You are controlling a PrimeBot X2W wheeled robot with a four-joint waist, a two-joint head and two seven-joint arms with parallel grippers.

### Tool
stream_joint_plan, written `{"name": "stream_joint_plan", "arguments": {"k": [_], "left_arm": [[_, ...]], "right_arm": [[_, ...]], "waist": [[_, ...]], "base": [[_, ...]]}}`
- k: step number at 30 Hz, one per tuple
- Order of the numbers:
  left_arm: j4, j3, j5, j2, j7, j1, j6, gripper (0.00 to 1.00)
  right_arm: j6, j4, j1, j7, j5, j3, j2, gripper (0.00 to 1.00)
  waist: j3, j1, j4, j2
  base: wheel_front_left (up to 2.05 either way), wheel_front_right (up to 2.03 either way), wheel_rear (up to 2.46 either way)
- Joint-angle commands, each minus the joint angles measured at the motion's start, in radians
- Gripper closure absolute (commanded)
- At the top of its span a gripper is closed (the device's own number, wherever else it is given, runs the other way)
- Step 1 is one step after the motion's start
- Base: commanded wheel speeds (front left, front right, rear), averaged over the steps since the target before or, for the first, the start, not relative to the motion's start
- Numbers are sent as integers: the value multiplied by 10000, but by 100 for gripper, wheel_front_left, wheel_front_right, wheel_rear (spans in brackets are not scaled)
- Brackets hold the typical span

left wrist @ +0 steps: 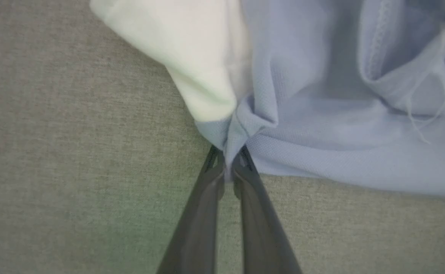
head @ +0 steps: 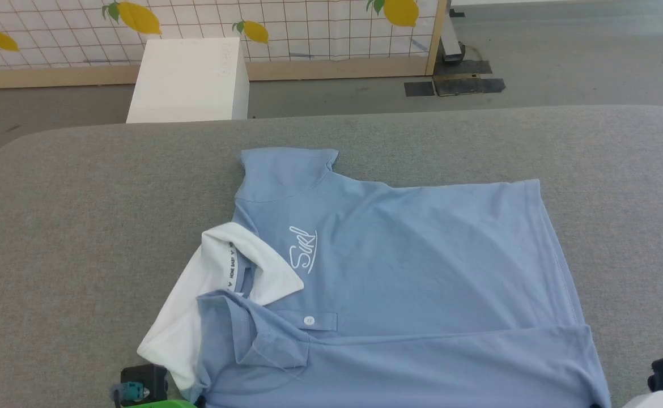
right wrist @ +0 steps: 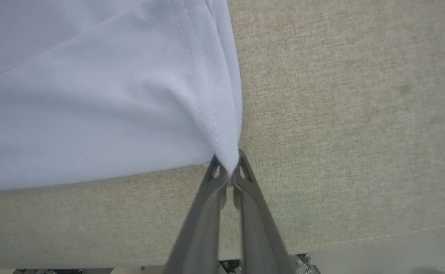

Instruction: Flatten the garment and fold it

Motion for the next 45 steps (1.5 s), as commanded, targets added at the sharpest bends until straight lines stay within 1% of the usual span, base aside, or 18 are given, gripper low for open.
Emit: {"name": "stream_joint_plan", "arguments": {"k": [1,2,3,4,5,6,7,13,16,21,25,28,29,35,39,42,43,45], "left_arm": [[115,27,-75,97,-1,121,19,100],[183,95,-118,29,-134,73,-18,96],[256,135,-125,-18,-254,21,-54,58],[352,160,-133,-73,-385,-49,-124,13],[420,169,-145,-113,-472,-107,-192,0],[488,197,-158,-166,-603,-191,-273,0],[527,225,-162,-201,-731,-246,-342,0],[645,573,110,-194,-2032,-728,-796,0],[641,737,570,-50,-2890,-1394,-1048,0],[919,607,1306,190,-3695,-3132,-1826,0],[1600,513,1590,254,-3836,-4939,-2556,0],[2344,473,1680,272,-3697,-6252,-3017,0],[2754,452,1675,303,-3635,-6770,-3282,0],[4756,181,1637,-101,-2514,-9224,-3870,0],[6012,156,1415,-496,-1446,-10273,-3726,0],[6814,250,1158,-705,-518,-10754,-3422,0],[7152,332,1038,-801,-113,-10941,-3185,0],[7580,323,951,-891,523,-11143,-2931,0]], "right_arm": [[-19,247,31,-200,-18,4,-26,100],[-19,487,-23,-379,9,64,-26,100],[-19,677,-60,-511,55,126,-26,100],[-19,872,-103,-695,83,192,-26,100],[-19,988,-134,-849,113,243,-26,69],[-19,1100,-164,-1042,154,322,-26,22],[-19,1152,-182,-1213,171,381,-26,0],[-19,803,-395,-2997,63,664,-26,0],[-19,514,-661,-4366,-166,888,-26,0],[-19,231,-1297,-6708,-433,1517,-204,0],[-19,273,-1845,-7947,-403,2064,-585,0],[-19,360,-2329,-8546,-307,2383,-842,0],[-19,378,-2518,-8716,-293,2518,-934,0],[-19,508,-3376,-9114,-153,3000,-1100,0],[-19,537,-3755,-9110,-89,3338,-1154,0],[-19,571,-3957,-9091,-19,3506,-1184,0],[-19,604,-4035,-9070,8,3573,-1213,0],[-19,633,-4123,-9074,63,3649,-1234,0]], "waist": [[-2,0,-11,0],[2,0,-11,0],[-1,0,-11,0],[-10,0,-13,0],[-21,0,-16,0],[-39,0,-21,0],[-52,0,-28,0],[-93,0,-200,0],[59,0,-325,0],[571,0,-570,0],[1182,0,-781,0],[1657,0,-981,0],[1835,0,-1057,0],[2697,0,-1464,0],[3109,0,-1723,0],[3316,0,-1889,0],[3398,0,-1962,0],[3502,0,-2058,0]], "base": [[0,0,0],[0,0,0],[0,0,0],[0,0,0],[0,0,0],[0,0,0],[0,0,0],[0,0,0],[0,0,0],[0,0,0],[0,0,0],[0,0,0],[0,0,0],[0,0,0],[0,0,0],[0,0,0],[0,0,0],[0,0,0]]}}
